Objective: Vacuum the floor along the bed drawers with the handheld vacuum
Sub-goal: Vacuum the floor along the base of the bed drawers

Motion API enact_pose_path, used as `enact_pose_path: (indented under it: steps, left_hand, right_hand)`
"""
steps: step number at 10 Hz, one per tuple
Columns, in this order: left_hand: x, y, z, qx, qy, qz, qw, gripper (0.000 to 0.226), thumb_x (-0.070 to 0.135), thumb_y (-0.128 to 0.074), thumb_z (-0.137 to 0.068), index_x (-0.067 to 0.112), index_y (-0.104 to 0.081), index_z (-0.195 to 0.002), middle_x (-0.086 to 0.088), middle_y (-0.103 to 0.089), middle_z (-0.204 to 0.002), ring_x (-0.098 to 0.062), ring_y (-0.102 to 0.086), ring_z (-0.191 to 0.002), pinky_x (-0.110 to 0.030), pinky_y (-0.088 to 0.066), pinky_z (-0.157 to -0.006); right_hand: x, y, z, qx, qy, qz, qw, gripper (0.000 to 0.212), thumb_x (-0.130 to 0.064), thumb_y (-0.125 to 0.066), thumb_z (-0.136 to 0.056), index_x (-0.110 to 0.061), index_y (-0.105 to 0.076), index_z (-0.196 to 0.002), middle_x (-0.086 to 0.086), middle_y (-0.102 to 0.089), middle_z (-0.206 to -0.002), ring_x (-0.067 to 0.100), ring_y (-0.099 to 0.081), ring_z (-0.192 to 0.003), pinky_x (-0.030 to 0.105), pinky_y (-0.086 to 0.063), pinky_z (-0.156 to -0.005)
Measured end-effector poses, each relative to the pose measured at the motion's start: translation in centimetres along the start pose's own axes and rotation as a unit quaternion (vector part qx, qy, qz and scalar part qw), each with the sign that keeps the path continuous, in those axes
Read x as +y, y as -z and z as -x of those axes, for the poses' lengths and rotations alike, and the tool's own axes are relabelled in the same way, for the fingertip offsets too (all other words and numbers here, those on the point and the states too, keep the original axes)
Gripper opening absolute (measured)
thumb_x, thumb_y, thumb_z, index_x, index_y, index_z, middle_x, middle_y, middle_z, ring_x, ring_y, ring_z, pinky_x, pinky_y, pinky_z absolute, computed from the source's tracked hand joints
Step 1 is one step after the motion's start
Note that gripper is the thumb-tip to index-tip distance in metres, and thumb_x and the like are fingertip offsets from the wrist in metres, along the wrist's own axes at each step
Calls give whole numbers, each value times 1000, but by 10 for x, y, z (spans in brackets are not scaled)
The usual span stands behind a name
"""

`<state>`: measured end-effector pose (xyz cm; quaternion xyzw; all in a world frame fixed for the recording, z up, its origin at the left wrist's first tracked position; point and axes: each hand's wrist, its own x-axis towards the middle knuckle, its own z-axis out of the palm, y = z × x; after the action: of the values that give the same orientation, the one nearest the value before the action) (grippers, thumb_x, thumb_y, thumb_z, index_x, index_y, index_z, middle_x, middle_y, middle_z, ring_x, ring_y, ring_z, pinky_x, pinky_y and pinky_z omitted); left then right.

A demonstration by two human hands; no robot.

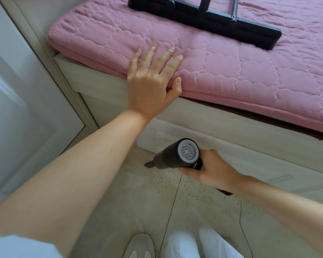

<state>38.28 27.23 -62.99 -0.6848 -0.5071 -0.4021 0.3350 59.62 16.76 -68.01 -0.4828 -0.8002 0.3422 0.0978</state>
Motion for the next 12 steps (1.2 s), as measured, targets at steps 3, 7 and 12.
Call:
enact_pose_path:
  steps: [3, 7, 12]
  left_hand:
    - [0, -2, 0, 5, 8, 3, 1000, 43, 38, -47, -95, 22, -72, -126, -1, -68, -131, -35, -60, -125, -55, -43, -107]
    - [-1, -2, 0, 18, 10, 5, 1000, 43, 39, -48, -95, 22, -73, -125, 0, -69, -129, -34, -62, -124, -54, -44, -106]
    - [0, -2, 2, 18, 13, 10, 1000, 43, 39, -49, -94, 22, -74, -124, -1, -70, -129, -34, -62, -123, -54, -44, -106]
  right_hand:
    - [-3, 3, -5, 11, 17, 14, 1000, 58, -45, -71, -79, -27, -50, -131, -18, -62, -105, 4, -59, -99, 18, -48, -86]
    - [-6, -7, -12, 33, 43, 46, 997, 61, -48, -68, -81, -25, -47, -133, -10, -68, -109, 6, -63, -95, 17, -50, -79]
    - [-17, -38, -29, 55, 54, 83, 994, 54, -55, -61, -78, -26, -48, -122, -6, -70, -97, 16, -66, -84, 38, -56, -70]
